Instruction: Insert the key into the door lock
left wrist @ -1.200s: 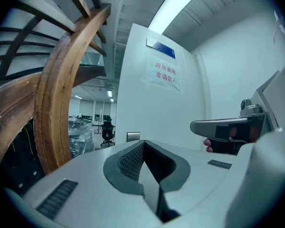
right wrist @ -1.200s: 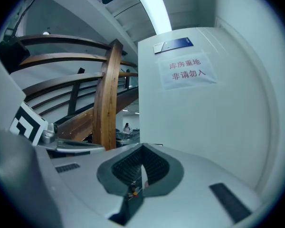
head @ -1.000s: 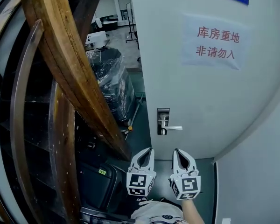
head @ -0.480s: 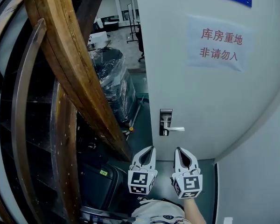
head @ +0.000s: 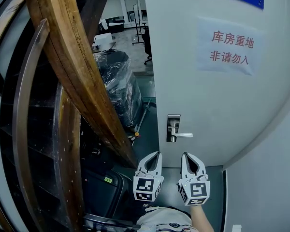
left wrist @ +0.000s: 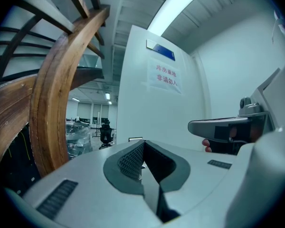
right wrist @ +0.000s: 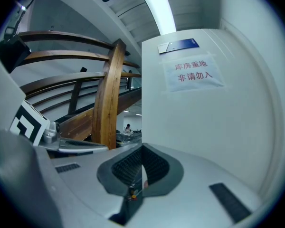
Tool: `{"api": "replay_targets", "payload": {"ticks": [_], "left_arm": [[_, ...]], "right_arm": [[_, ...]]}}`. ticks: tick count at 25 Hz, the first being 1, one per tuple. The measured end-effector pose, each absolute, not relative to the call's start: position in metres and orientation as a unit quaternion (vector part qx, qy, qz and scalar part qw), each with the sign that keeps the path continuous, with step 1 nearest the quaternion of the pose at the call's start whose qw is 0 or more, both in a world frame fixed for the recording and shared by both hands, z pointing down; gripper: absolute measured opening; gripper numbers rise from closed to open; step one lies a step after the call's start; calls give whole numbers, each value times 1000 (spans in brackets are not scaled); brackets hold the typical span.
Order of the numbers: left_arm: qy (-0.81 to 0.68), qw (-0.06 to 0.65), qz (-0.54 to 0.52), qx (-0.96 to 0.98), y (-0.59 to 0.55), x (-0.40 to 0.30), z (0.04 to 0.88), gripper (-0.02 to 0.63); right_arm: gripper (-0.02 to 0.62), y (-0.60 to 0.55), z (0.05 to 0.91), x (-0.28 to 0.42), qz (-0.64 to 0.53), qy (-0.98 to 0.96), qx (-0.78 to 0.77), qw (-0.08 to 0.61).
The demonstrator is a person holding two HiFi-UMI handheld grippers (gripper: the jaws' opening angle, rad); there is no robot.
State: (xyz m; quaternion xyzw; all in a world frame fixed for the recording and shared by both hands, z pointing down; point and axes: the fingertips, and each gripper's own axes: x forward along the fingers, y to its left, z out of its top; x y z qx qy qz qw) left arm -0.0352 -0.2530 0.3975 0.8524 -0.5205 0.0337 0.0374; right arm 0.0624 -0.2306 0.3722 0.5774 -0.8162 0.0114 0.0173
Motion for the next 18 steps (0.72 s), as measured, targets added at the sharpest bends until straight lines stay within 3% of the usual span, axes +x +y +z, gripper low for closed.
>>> {"api": "replay_targets", "payload": {"ticks": [18], "left_arm": [[-518, 41, 40, 853, -258, -35, 404, 5]], "right_arm": [[6, -238, 381, 64, 24, -813, 581, 20]]}}
